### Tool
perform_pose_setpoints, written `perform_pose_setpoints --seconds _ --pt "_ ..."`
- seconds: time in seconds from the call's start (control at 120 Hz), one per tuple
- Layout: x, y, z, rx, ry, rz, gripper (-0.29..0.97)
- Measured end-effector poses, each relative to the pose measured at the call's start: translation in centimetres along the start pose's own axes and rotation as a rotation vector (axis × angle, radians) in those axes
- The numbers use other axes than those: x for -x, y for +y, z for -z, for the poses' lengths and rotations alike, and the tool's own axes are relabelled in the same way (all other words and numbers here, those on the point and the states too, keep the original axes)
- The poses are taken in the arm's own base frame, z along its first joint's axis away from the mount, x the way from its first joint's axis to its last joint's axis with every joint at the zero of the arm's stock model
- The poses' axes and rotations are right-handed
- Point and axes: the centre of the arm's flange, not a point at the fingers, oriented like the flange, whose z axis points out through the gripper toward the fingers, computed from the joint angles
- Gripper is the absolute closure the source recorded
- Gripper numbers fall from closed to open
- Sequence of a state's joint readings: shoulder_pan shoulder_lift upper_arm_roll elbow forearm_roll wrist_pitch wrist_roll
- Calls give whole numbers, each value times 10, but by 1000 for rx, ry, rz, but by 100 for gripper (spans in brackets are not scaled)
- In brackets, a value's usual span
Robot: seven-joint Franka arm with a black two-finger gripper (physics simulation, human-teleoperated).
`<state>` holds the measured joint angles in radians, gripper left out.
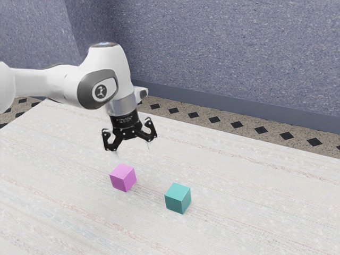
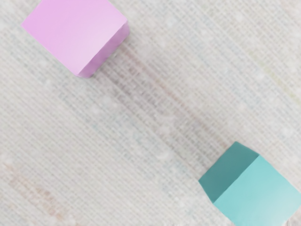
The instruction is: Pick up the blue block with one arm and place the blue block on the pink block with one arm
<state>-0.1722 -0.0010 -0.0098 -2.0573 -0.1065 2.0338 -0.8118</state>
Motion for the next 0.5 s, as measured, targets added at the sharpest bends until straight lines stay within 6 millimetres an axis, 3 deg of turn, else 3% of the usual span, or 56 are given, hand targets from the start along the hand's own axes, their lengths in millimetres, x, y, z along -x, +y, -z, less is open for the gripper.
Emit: perform_pose_setpoints --seconds 0.117,0.3,0.5 --pt "13 16 -8 -3 9 -181 0" --pt "27 42 -49 9 19 -399 0" --pt "52 47 -76 33 29 -534 0"
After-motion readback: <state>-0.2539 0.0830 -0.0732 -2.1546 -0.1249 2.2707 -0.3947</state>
